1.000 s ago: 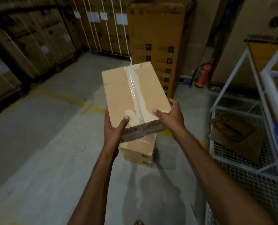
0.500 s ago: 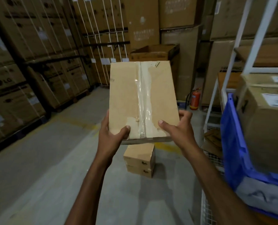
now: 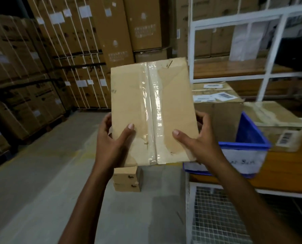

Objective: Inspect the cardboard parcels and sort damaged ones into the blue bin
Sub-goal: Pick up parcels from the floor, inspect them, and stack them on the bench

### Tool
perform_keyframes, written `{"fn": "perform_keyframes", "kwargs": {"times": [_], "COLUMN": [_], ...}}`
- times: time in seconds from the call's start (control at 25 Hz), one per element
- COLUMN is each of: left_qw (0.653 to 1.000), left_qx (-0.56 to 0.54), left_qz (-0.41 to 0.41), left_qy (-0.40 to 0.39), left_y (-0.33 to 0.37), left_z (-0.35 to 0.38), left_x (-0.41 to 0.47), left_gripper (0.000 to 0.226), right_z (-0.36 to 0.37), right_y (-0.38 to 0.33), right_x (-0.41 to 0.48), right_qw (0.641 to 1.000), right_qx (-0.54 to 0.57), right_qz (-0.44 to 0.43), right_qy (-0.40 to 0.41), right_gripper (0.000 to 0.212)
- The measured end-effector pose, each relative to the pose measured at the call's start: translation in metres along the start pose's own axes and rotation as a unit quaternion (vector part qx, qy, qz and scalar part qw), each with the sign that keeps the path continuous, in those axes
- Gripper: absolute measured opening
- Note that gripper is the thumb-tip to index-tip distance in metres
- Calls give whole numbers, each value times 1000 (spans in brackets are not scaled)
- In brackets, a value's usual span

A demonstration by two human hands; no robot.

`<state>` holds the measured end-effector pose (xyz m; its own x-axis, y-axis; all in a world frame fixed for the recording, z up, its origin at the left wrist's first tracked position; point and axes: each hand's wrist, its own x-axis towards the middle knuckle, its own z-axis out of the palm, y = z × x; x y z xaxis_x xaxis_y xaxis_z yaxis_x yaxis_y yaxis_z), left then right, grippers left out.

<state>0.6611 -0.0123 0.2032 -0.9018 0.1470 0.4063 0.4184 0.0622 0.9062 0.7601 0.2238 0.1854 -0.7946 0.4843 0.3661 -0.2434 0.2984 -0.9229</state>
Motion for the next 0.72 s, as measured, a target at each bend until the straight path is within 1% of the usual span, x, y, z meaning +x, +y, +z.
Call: {"fn": "perform_keyframes", "kwargs": {"times": [0.12,0.16,0.28,0.4,0.48,0.52,0.6,0.64,0.72], "left_qw": [999,999,996,995,995,995,995,994,993], "left_qx": [1,-3,-9,-23,-28,-21,-14,-19,-29], "left_qz": [22,25,36,21,7,0,-21,-32,-33], "left_qy": [-27,-39,-77,-91,-94,-94,-98,-100,-109], "left_y": [33,45,81,96,109,117,131,139,157], "left_z": [42,61,149,241,301,326,370,388,420], "left_x": [-29,-39,-84,-124,-142,-148,-152,-152,-150], "left_gripper": [67,64,61,62,65,70,82,80,68], "right_z": [-68,-90,-194,-298,-356,-378,-415,-431,-462], "right_y": [-13,-13,-10,-6,-5,-6,-4,-3,0], "right_x": [-21,-25,-49,-62,-65,-62,-50,-43,-32], "right_qw": [999,998,992,993,995,995,992,989,984], "right_qx": [-6,-15,-53,-44,-28,-38,-87,-108,-124], "right_qz": [9,10,7,21,28,24,3,-7,2], "right_qy": [41,62,118,108,92,88,94,102,129], "right_gripper": [95,95,85,81,71,67,69,71,71]}}
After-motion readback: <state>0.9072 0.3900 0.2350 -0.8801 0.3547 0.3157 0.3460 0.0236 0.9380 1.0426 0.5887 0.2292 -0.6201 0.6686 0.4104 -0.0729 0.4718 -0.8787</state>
